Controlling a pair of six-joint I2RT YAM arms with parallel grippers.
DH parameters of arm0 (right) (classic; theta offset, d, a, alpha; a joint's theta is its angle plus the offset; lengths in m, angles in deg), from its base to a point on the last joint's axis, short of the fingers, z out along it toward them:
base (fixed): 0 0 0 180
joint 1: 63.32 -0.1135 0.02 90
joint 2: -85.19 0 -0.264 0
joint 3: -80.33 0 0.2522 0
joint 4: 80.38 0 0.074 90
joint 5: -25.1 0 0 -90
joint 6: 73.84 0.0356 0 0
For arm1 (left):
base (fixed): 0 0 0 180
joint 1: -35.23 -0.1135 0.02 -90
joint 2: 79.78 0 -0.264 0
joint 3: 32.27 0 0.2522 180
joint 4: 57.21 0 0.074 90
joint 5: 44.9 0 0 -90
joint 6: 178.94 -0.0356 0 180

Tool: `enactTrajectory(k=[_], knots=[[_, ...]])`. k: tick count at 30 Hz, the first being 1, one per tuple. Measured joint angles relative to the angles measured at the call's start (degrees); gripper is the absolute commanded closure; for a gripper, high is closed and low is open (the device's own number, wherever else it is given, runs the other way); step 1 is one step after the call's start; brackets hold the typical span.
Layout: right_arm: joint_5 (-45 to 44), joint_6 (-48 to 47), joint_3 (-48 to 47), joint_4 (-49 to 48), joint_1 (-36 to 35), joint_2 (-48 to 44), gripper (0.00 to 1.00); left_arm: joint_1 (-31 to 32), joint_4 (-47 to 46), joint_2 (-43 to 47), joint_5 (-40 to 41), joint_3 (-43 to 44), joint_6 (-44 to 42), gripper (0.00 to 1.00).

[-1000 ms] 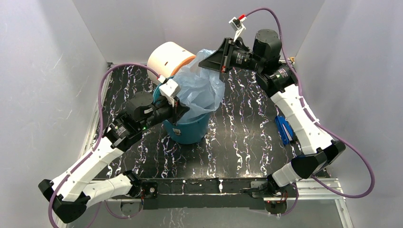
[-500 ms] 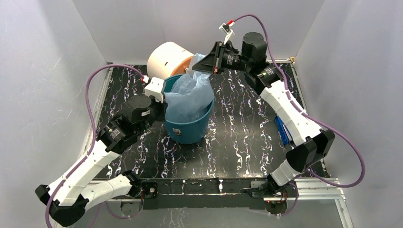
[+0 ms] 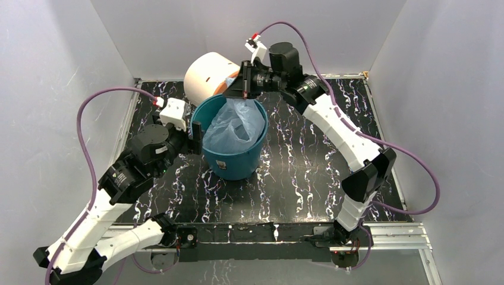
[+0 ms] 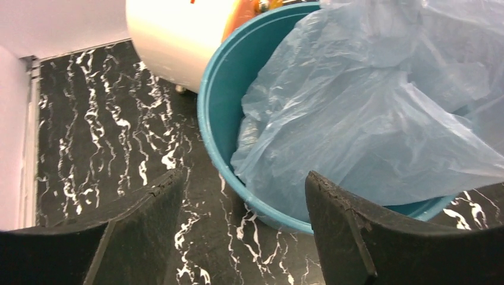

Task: Put the trash bags into the trash bin
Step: Place the trash bag in the trash bin.

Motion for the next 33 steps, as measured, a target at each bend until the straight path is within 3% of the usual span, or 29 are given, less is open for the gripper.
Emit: enactTrajectory(k=[11,16,20,28,33], knots=[[-3.08,-9.11,-19.96,11.26,-8.00,9.27,0.97,-0.46,3.08,-4.63,9.29,0.66,2.25,0.22],[0.74,-11.17,-14.56,6.78,-9.66,5.18,1.00,-3.98,2.45,-4.85,8.07,0.57,3.65,0.15],[0.37,-13.40,-12.83,6.82,-9.27,2.21,1.00,-7.72,1.57,-5.33,1.31,1.97,3.89,0.13],[-7.17,-12.96,-5.25,6.88,-2.49,-5.46,1.00,-17.88,-1.53,-11.19,-25.92,4.31,4.22,0.11],[-6.64,-12.17,-3.87,6.62,-2.34,-6.51,1.00,-20.11,-4.26,-12.15,-39.10,4.79,4.70,0.10]])
